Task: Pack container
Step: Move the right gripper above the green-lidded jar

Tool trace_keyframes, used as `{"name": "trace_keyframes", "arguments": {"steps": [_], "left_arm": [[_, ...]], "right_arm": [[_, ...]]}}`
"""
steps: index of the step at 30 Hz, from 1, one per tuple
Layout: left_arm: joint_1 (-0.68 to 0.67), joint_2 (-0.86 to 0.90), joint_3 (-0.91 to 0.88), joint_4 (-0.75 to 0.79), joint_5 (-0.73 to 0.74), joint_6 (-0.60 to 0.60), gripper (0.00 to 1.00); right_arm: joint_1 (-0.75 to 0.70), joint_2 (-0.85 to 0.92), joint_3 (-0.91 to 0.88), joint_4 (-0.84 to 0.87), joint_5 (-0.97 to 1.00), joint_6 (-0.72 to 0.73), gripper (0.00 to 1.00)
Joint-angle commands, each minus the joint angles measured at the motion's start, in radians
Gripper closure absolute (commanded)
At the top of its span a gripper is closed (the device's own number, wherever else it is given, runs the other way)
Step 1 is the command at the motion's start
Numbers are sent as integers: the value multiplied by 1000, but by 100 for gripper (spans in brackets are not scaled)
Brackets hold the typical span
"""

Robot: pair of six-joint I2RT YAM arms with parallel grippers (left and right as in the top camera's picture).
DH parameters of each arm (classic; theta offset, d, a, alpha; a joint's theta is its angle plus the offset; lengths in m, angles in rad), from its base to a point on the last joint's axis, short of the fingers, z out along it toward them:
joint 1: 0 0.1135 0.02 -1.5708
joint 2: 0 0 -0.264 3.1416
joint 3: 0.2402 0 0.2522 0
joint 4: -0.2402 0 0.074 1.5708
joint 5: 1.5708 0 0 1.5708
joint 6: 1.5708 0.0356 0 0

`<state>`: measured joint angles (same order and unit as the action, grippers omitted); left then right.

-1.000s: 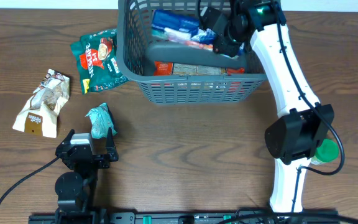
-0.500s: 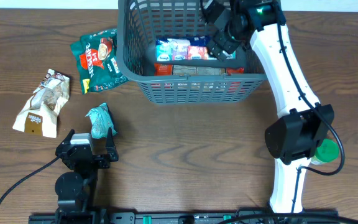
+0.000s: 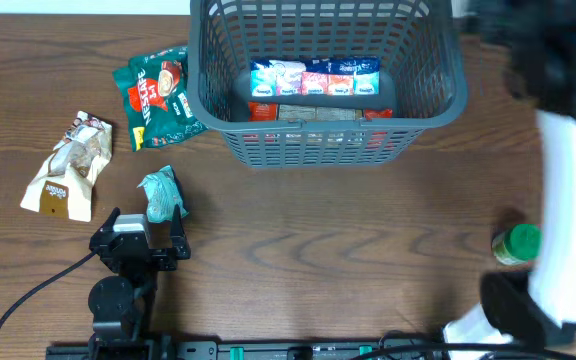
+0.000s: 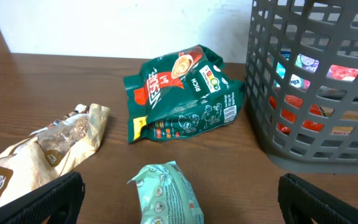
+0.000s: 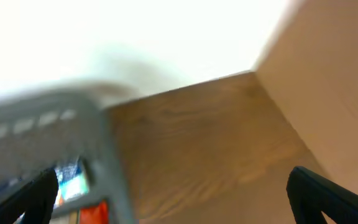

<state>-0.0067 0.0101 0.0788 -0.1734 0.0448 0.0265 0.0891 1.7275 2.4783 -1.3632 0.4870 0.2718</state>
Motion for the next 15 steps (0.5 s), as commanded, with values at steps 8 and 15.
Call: {"name": "trace_keyframes", "arguments": {"steps": [8, 15], "left_arm": [[5, -6, -24, -8, -5, 6, 1], [5, -6, -24, -8, -5, 6, 1]], "right_arm": [[-201, -78, -5, -217, -61, 344, 1], [-351, -67, -124, -335, -164, 538, 1]]}}
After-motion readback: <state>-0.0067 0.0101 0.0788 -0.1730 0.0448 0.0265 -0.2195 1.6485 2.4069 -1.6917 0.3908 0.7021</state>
